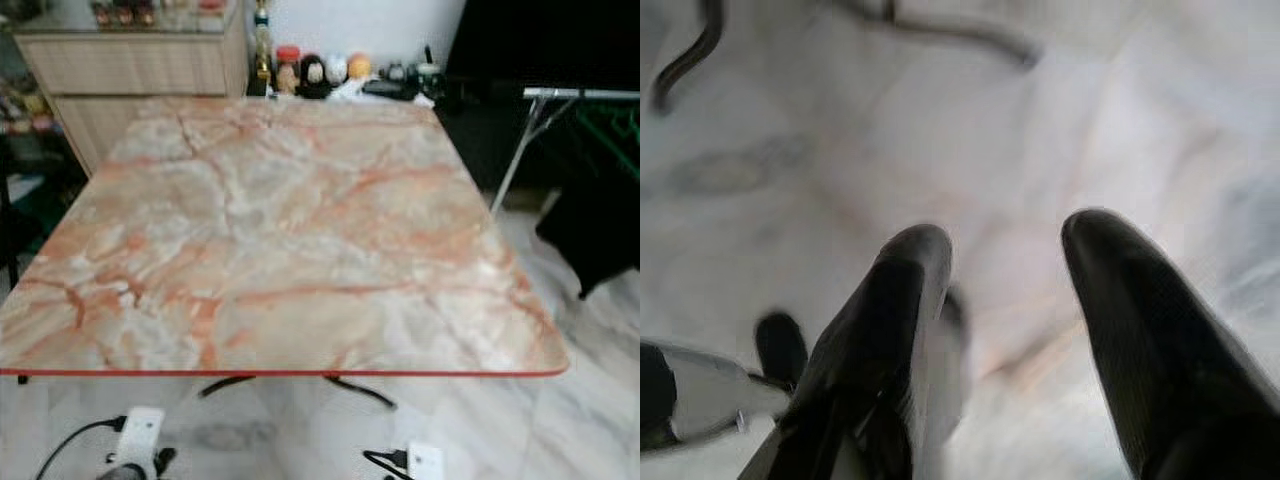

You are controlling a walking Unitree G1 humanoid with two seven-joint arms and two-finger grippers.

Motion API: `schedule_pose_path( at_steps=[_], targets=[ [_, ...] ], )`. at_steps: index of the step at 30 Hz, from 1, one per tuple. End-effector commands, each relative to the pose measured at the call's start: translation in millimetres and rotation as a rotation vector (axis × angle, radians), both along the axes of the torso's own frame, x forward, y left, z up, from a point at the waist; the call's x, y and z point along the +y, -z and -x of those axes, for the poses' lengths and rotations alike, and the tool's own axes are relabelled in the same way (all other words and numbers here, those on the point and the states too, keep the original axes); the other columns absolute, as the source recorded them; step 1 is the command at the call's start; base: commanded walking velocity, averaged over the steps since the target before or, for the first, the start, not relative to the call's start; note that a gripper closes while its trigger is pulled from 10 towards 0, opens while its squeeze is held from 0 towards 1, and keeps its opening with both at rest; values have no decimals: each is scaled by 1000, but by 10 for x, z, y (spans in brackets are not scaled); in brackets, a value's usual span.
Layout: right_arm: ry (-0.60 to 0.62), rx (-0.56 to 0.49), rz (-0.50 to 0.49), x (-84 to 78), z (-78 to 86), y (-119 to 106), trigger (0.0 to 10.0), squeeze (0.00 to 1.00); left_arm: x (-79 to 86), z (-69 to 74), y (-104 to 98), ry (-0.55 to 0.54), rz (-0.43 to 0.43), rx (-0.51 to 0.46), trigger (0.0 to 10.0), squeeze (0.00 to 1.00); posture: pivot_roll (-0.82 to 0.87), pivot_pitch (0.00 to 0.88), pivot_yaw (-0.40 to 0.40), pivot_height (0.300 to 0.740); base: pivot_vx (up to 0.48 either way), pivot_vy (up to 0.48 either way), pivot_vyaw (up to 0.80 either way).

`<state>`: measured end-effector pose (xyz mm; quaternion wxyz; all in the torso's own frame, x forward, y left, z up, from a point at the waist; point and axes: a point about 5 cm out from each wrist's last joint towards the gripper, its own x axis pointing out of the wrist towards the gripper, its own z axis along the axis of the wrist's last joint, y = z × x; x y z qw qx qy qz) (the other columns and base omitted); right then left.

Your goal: Hang hanger

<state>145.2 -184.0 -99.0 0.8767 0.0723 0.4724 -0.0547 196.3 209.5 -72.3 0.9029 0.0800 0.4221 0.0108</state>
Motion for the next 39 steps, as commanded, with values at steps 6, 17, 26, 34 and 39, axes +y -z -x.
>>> schedule_pose_path(
  at_steps=[6,17,26,34,39],
  targets=[
    [-9,23,-19,81,23,21,10000,0,46,37,15,11,-16,25,10000,0,-25,0,-49,740,0,-480,0],
    [-61,7,-6,72,-22,1,10000,0,16,-21,-9,15,-13,12,10000,0,-15,0,-64,740,0,-480,0],
    [-38,18,-17,81,-14,8,10000,0,39,37,17,12,-15,30,10000,0,-27,0,-53,740,0,-480,120],
    [-7,18,-37,129,-21,11,10000,0,63,-15,-15,33,-26,22,10000,0,-23,0,-37,740,0,-480,0],
    [1,14,-39,126,-28,8,10000,0,70,-30,-24,29,-28,18,10000,0,-24,0,-40,740,0,-480,0]
  ],
)
